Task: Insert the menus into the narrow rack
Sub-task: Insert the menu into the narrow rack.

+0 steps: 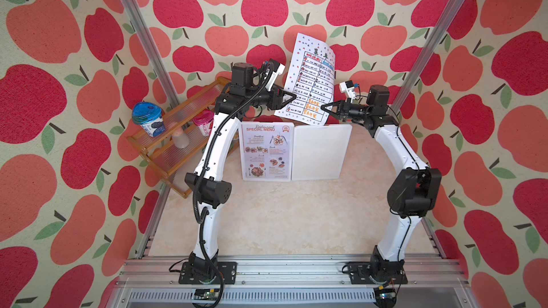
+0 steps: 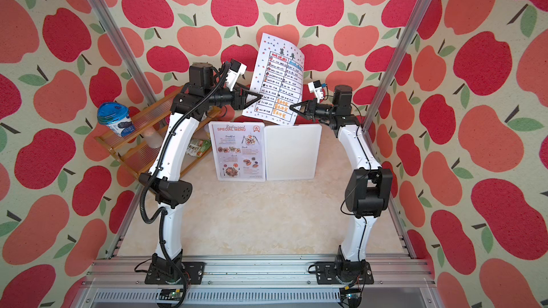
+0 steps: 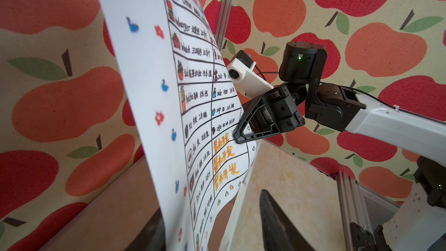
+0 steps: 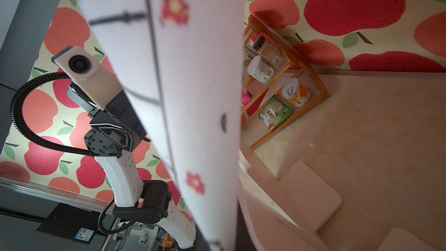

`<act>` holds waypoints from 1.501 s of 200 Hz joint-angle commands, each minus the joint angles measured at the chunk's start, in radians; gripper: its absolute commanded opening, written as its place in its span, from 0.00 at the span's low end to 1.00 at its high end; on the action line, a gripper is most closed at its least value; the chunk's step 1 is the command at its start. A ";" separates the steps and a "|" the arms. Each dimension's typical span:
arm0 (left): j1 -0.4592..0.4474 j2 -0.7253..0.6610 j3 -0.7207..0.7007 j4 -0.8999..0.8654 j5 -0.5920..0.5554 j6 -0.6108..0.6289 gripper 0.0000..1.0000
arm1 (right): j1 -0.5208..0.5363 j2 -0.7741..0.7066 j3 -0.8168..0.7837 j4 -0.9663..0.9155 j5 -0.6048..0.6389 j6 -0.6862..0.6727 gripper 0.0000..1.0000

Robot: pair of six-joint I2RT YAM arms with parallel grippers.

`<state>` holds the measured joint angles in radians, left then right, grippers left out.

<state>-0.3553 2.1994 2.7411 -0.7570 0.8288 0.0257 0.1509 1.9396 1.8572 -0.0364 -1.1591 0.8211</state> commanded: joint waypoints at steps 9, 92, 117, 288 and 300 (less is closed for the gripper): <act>0.007 -0.020 0.022 -0.014 0.044 0.011 0.60 | 0.016 0.017 0.029 0.028 -0.052 0.016 0.00; 0.015 -0.004 0.019 -0.024 0.078 0.023 0.24 | 0.018 0.020 0.052 -0.048 -0.035 -0.042 0.00; 0.015 0.001 0.017 -0.034 0.070 0.040 0.16 | 0.017 0.013 0.055 -0.063 -0.001 -0.063 0.00; 0.018 0.026 0.017 0.032 0.055 0.034 0.19 | 0.019 0.059 0.126 -0.094 0.067 -0.108 0.00; 0.020 0.026 0.017 0.032 0.056 0.034 0.20 | 0.019 0.064 0.129 -0.087 0.071 -0.101 0.00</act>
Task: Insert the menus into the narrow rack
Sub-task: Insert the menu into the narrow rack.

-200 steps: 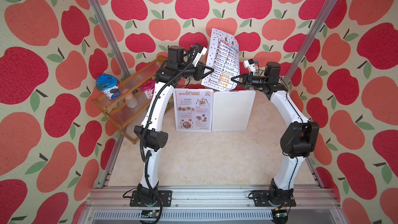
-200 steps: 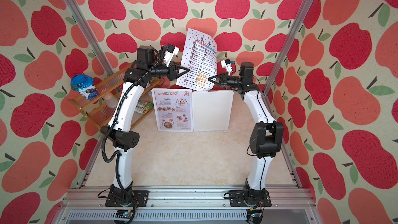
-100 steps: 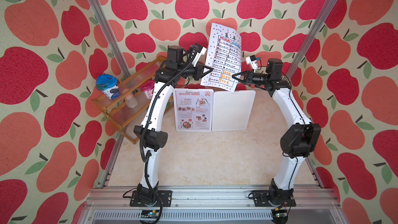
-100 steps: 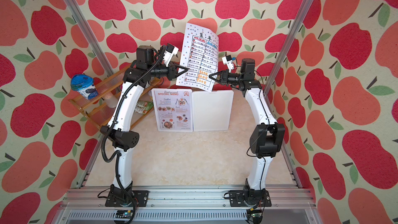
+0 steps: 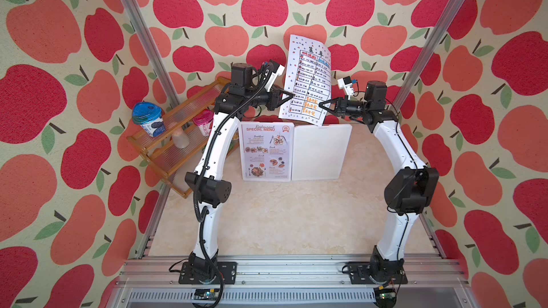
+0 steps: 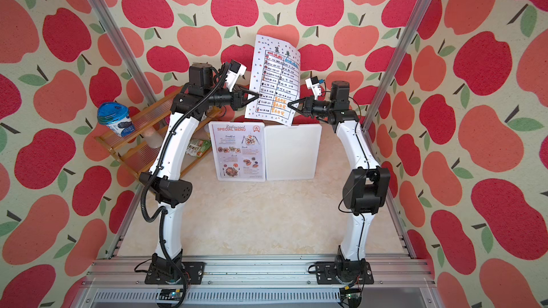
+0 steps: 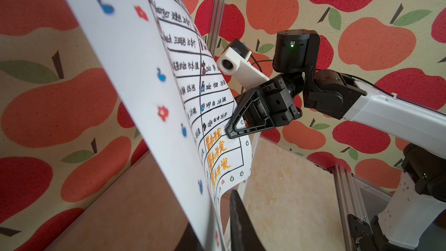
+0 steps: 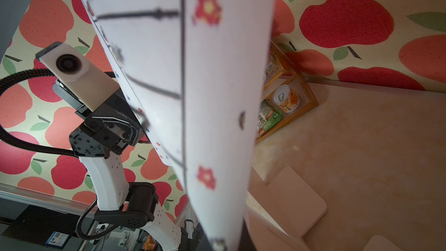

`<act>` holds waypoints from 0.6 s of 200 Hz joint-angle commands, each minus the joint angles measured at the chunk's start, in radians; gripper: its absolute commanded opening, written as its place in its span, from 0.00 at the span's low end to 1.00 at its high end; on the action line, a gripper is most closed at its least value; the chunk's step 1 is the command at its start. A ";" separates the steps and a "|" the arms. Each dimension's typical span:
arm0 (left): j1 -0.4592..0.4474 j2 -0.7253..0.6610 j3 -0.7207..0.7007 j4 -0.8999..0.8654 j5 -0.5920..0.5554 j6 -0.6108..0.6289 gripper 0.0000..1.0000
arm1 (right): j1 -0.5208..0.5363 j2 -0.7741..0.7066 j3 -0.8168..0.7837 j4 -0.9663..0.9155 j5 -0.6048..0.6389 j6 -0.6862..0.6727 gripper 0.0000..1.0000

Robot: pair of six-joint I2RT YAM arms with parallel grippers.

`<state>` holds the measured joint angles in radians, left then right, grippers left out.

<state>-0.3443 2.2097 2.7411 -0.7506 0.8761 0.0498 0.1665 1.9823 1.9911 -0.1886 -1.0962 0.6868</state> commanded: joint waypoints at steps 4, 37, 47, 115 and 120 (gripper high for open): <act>0.010 0.016 0.017 0.027 0.009 0.009 0.20 | 0.003 0.024 -0.005 0.069 0.009 0.036 0.00; 0.010 0.023 0.017 0.036 0.013 0.003 0.21 | 0.002 0.028 -0.014 0.101 0.005 0.062 0.00; 0.010 0.024 0.017 0.037 0.015 0.001 0.21 | 0.003 0.026 -0.017 0.097 0.005 0.056 0.00; 0.011 0.030 0.017 0.036 0.015 -0.002 0.20 | 0.002 0.005 -0.048 0.054 0.013 0.015 0.00; 0.011 0.030 0.017 0.036 0.014 -0.002 0.20 | 0.002 0.003 -0.053 0.054 0.013 0.016 0.00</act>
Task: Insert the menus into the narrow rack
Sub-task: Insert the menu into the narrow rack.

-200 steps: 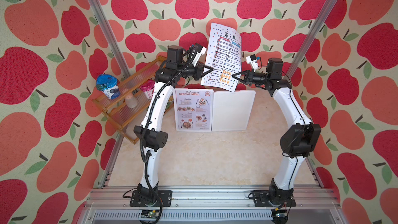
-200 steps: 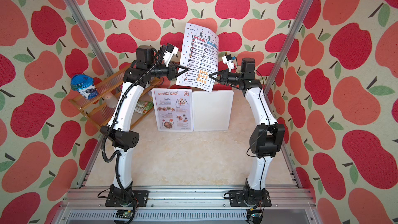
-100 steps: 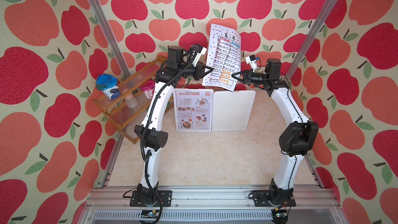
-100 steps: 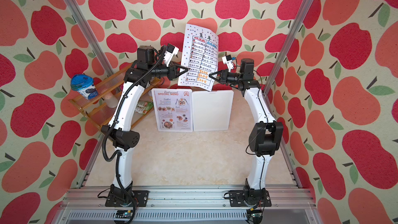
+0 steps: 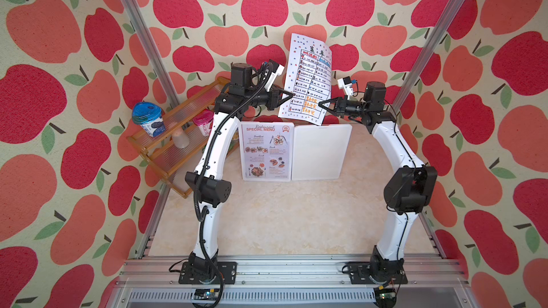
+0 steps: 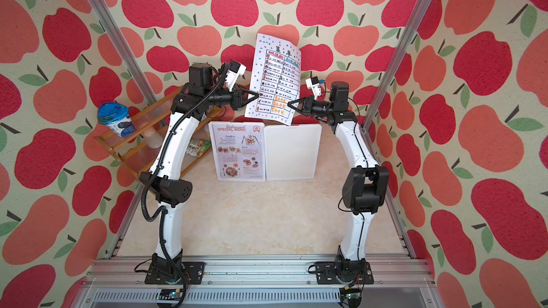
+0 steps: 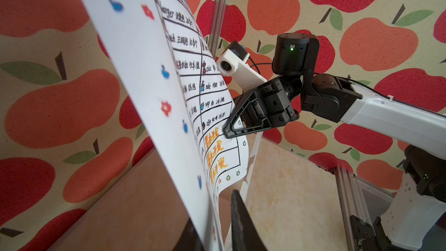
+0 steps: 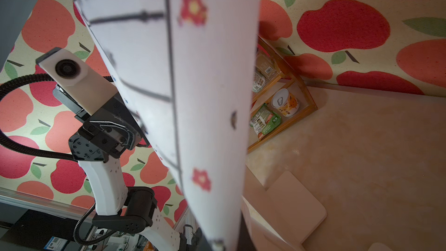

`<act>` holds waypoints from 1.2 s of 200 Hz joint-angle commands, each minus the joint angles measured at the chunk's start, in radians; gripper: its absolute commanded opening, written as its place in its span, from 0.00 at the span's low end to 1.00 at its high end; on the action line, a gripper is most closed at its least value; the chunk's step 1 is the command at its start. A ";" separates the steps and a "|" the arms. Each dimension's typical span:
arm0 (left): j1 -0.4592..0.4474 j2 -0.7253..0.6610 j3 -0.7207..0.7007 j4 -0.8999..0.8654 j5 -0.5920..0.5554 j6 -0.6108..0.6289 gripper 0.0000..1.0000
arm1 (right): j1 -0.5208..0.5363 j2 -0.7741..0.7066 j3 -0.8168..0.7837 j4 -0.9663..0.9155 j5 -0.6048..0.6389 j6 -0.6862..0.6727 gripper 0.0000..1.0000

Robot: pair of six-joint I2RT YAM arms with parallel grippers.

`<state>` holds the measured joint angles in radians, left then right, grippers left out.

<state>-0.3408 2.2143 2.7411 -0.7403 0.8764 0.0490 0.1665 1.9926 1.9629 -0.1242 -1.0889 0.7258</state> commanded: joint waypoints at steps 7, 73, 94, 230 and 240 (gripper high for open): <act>0.007 0.025 0.016 0.025 0.013 -0.001 0.20 | 0.002 -0.011 -0.029 -0.011 0.005 -0.022 0.00; 0.007 0.022 0.016 0.027 0.015 -0.007 0.21 | 0.004 -0.011 -0.048 0.050 -0.003 0.064 0.00; 0.008 0.021 0.017 0.029 0.015 -0.009 0.21 | 0.005 -0.013 -0.058 0.102 -0.009 0.115 0.00; 0.011 0.039 0.015 -0.031 0.016 0.032 0.37 | -0.008 -0.025 -0.041 0.084 -0.052 0.133 0.00; 0.010 0.046 0.015 -0.031 0.019 0.033 0.37 | -0.009 -0.023 -0.041 0.096 -0.060 0.146 0.00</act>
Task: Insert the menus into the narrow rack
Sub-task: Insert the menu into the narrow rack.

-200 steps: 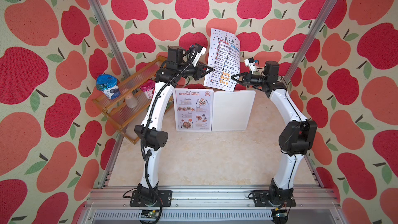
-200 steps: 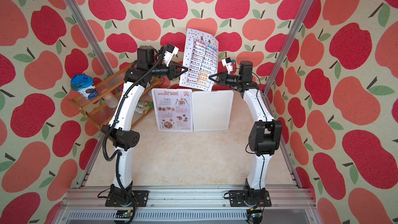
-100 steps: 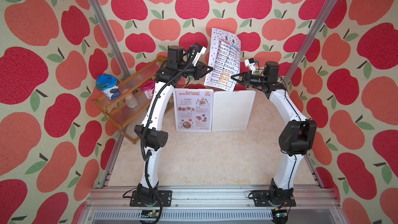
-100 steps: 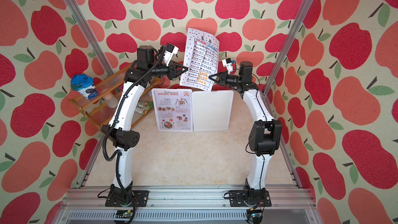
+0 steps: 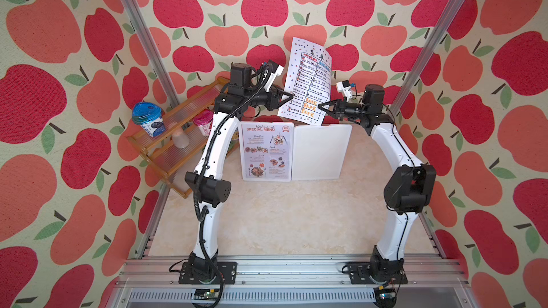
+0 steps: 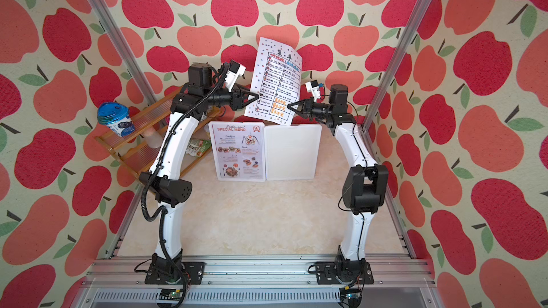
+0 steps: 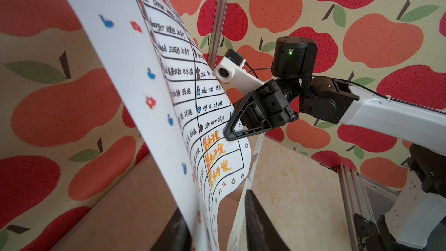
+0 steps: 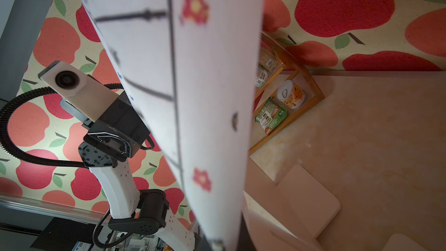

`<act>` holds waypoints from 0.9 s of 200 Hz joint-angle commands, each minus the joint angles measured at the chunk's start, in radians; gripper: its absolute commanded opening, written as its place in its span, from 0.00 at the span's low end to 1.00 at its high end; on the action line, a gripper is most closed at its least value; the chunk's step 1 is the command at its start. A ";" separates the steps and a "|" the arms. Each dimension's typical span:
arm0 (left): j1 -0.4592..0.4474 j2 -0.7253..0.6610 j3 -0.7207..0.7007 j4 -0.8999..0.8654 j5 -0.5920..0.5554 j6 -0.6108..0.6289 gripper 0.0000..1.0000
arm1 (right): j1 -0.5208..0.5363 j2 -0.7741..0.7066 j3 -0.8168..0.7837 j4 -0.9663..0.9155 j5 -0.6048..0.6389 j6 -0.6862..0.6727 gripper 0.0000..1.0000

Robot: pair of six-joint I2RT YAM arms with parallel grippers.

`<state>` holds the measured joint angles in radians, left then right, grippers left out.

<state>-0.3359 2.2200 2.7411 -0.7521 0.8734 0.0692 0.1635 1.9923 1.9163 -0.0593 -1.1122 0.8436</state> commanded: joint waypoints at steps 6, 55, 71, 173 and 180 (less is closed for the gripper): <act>0.007 0.042 0.015 -0.021 0.022 0.012 0.37 | -0.007 -0.020 0.007 0.035 -0.040 0.032 0.00; 0.010 0.049 0.015 -0.047 0.013 0.043 0.22 | -0.010 -0.012 0.010 0.047 -0.068 0.043 0.00; 0.012 0.046 0.015 -0.050 0.015 0.044 0.17 | -0.007 -0.009 0.011 0.050 -0.072 0.043 0.00; 0.020 0.033 0.013 -0.048 0.000 0.047 0.08 | 0.019 -0.019 0.051 -0.075 -0.039 -0.051 0.00; 0.021 0.032 0.014 -0.045 -0.002 0.046 0.08 | 0.019 -0.022 0.053 -0.077 -0.038 -0.052 0.00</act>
<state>-0.3260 2.2612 2.7407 -0.7944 0.8726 0.1040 0.1719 1.9923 1.9335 -0.0887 -1.1603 0.8352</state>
